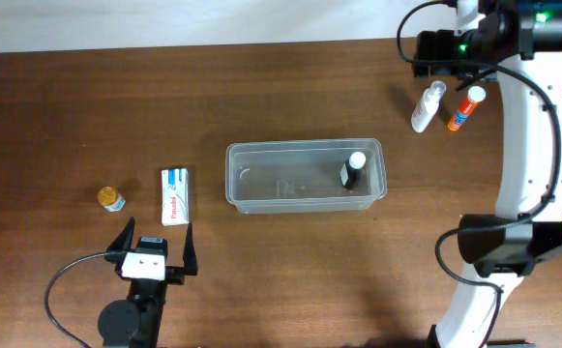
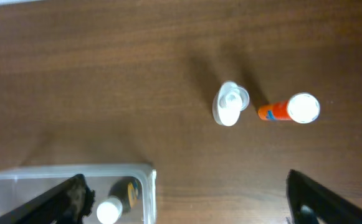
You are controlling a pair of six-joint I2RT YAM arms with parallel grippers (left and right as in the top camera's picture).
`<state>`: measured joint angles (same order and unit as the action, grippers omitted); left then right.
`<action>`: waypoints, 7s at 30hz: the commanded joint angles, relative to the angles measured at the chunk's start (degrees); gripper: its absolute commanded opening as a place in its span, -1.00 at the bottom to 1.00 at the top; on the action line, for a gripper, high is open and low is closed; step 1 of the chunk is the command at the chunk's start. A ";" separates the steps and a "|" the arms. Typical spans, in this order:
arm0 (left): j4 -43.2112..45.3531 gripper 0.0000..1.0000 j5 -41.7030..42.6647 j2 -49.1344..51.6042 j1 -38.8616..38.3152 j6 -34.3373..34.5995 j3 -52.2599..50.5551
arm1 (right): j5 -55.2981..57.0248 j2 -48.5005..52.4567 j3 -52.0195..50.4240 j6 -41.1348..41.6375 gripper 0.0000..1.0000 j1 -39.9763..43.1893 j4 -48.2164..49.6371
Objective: Pack container
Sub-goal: 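Move the right gripper back over the white spray bottle, then grasp the white spray bottle with the right gripper, then carry the spray bottle into the container and release it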
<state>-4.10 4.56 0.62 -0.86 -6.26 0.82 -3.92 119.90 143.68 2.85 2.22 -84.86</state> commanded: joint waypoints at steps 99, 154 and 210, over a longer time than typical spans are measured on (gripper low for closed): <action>-0.07 0.99 0.61 -0.28 0.28 -0.50 -0.31 | 5.73 20.31 -4.37 0.74 -0.56 3.80 8.68; -0.07 0.99 0.61 -0.28 0.28 -0.50 -0.31 | 1.20 -13.99 -28.09 14.71 -0.60 -26.21 -0.33; -0.07 0.99 0.61 -0.28 0.28 -0.52 -0.31 | 7.69 -13.55 -53.68 20.59 -0.28 -25.35 29.18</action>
<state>-4.10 4.56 0.62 -0.86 -6.26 0.82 2.35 106.67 89.89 22.94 -23.51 -55.90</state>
